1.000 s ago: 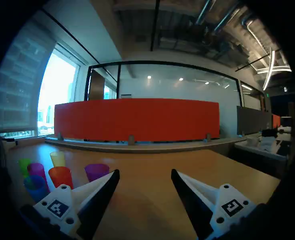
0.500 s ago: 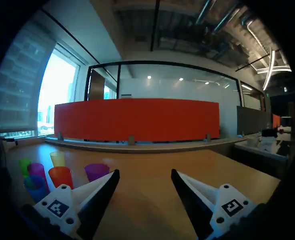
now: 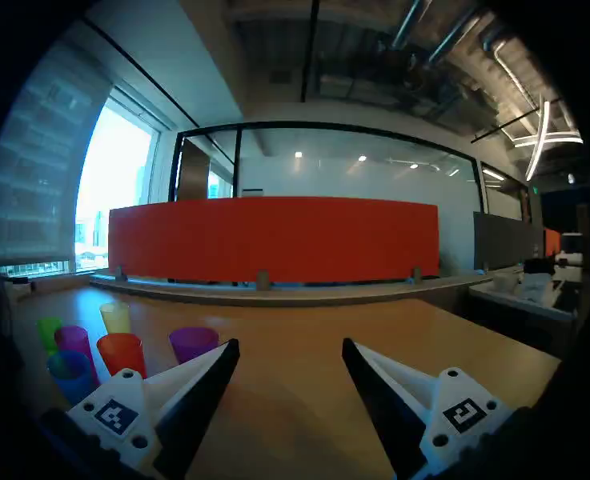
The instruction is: Pour water
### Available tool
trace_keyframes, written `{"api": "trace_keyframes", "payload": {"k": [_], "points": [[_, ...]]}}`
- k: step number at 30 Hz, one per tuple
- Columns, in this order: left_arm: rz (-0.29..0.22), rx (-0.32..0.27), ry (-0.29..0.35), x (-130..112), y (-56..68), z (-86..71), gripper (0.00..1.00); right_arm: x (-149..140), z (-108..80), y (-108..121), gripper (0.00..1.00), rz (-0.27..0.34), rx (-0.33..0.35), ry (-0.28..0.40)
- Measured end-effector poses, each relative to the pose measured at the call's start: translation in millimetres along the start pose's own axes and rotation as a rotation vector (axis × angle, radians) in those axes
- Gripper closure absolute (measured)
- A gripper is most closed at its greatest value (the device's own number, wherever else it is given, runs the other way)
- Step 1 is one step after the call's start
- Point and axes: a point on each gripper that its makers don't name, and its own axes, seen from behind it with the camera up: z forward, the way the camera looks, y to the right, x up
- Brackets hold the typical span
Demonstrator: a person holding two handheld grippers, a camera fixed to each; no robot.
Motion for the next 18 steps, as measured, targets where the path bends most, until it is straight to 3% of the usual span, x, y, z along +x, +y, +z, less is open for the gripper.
{"api": "trace_keyframes", "payload": {"k": [18], "points": [[0.0, 0.001, 0.0, -0.3, 1.3, -0.9, 0.02, 0.6, -0.2, 0.1, 0.0, 0.0, 0.0, 0.0]]}}
